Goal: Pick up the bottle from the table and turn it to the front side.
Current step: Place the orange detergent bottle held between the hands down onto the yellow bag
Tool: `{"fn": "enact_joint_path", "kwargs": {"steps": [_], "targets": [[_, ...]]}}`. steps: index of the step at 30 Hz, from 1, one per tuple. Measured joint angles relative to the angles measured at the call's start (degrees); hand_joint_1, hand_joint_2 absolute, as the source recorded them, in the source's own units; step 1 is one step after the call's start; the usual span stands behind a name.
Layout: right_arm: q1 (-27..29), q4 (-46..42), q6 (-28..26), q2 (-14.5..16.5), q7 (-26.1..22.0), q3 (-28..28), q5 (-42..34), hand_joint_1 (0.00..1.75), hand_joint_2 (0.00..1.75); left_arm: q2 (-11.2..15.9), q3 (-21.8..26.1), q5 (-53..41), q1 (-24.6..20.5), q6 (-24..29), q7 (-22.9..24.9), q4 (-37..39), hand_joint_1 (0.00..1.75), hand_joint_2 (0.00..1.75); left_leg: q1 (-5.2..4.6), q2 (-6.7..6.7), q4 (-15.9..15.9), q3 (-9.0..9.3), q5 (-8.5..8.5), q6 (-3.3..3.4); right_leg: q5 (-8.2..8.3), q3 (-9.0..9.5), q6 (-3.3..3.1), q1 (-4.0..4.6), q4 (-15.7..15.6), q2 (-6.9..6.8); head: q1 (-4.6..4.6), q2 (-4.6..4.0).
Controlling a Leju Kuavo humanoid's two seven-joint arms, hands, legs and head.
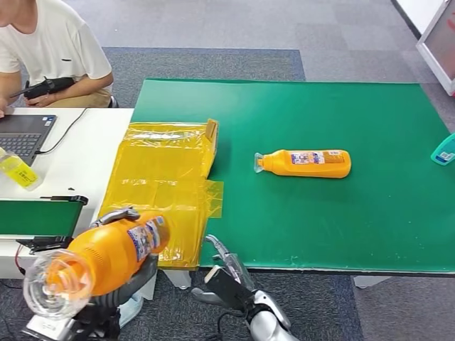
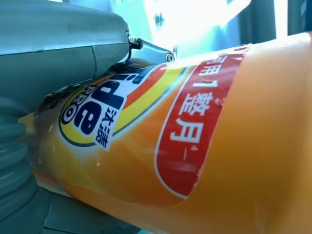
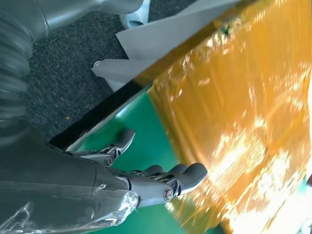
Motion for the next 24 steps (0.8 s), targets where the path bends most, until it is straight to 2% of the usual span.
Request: {"fn": "enact_joint_path", "kwargs": {"steps": [4,7,10,14,20,24], "targets": [[1.8,-3.9,1.3,0.0,1.0,-2.9,1.2,0.0,1.75,-1.1,3.6,-28.2,-0.9,20.4,6.3,-1.2,1.75,1.75,-0.02,0.0,0.0,0.0,0.02,0.01,0.06,0.0,0.0,-0.02,0.0,0.0,0.0,0.0],[2.8,-7.5,2.3,0.0,1.6,-4.0,1.7,0.0,1.75,-1.1,7.1,-38.8,-2.8,26.0,11.9,-0.9,1.75,1.75,-0.01,0.0,0.0,0.0,0.06,-0.03,0.1,-0.04,-0.05,-0.01,0.0,0.01,-0.01,0.0],[3.2,-10.9,3.1,0.0,1.8,-4.9,1.8,0.0,1.75,-0.9,10.0,-46.5,-5.4,26.8,15.3,0.4,1.75,1.75,-0.01,0.0,0.0,0.01,0.1,-0.06,0.12,-0.05,-0.08,0.01,0.0,0.01,-0.01,0.0],[3.7,-14.4,4.2,0.0,1.8,-5.5,1.7,0.0,1.75,0.0,11.4,-54.5,-8.5,26.8,18.9,3.0,1.75,1.75,0.0,0.0,0.0,0.0,0.11,-0.06,0.13,-0.04,-0.09,0.02,0.0,0.01,-0.01,0.0],[4.0,-17.2,4.4,0.0,1.7,-6.2,1.5,0.0,1.75,1.2,12.0,-57.0,-11.0,26.8,20.7,5.8,1.75,1.75,0.0,0.0,0.0,-0.01,0.1,-0.05,0.13,-0.06,-0.08,0.01,0.0,0.01,-0.01,0.0],[4.6,-20.2,4.6,0.0,0.4,-6.4,0.5,0.0,1.75,2.5,12.0,-62.8,-13.0,24.2,26.3,8.4,1.75,1.75,-0.01,0.0,0.0,-0.04,0.1,-0.06,0.13,-0.11,-0.09,0.01,0.0,0.01,-0.01,0.0]]}}
